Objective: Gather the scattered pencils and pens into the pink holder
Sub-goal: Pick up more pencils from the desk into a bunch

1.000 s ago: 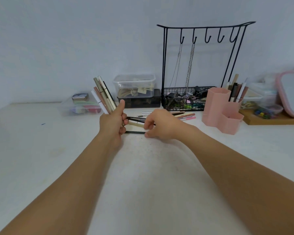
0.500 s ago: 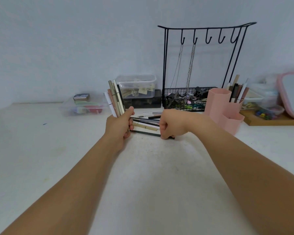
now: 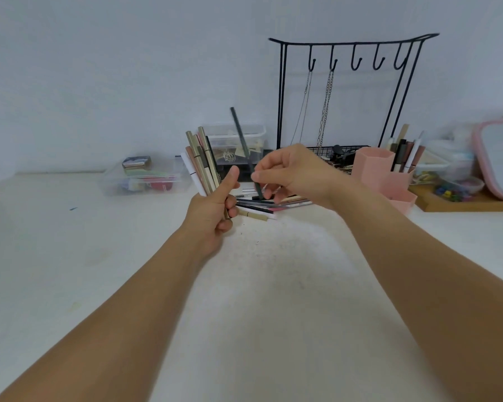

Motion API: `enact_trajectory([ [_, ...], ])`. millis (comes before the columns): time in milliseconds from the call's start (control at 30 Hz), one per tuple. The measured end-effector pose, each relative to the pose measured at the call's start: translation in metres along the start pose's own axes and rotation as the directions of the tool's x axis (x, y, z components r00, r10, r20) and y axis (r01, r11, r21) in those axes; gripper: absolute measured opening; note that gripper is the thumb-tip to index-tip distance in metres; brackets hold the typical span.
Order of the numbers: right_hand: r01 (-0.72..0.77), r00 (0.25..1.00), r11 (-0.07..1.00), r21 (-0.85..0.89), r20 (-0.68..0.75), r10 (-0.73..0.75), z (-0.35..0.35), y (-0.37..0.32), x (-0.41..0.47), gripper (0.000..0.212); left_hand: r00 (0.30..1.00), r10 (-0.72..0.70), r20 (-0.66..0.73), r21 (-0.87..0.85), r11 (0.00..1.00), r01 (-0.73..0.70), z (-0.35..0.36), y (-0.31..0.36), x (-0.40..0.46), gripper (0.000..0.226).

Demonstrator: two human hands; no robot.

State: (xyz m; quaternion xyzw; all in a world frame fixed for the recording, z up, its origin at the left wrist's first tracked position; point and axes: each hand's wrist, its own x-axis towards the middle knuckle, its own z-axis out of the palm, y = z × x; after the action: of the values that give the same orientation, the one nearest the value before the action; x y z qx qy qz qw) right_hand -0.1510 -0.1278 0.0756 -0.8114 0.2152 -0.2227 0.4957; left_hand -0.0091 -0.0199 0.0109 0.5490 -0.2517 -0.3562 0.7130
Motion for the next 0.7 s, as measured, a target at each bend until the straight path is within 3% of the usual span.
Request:
enact_trajectory([
  [167,0.068,0.997,0.995,-0.074,0.046,-0.065,0.041,0.008,0.003,0.016,0.999,0.034,0.007,0.008,0.999,-0.034,-0.001,-0.002,0.001,0.072],
  [300,0.096,0.993,0.993,-0.069,-0.062,-0.100,0.056,0.021,0.006,0.010,1.000,0.016,-0.019,0.050,0.999,-0.015,-0.004,-0.003,0.001,0.041],
  [500,0.073,0.986,0.992,-0.106,-0.143,-0.088,0.048,0.023,0.007,0.004,0.996,0.000,-0.084,0.113,0.994,0.009,-0.002,-0.001,0.000,0.029],
  [600,0.015,0.937,0.912,-0.410,-0.312,-0.156,0.018,0.031,0.014,0.005,0.999,-0.030,-0.032,0.042,0.999,0.031,-0.005,0.006,0.001,0.030],
  [700,-0.096,0.967,0.800,-0.592,-0.244,-0.065,-0.002,0.044,0.016,0.022,0.998,-0.063,-0.019,-0.003,0.998,0.063,-0.005,0.006,0.003,0.030],
])
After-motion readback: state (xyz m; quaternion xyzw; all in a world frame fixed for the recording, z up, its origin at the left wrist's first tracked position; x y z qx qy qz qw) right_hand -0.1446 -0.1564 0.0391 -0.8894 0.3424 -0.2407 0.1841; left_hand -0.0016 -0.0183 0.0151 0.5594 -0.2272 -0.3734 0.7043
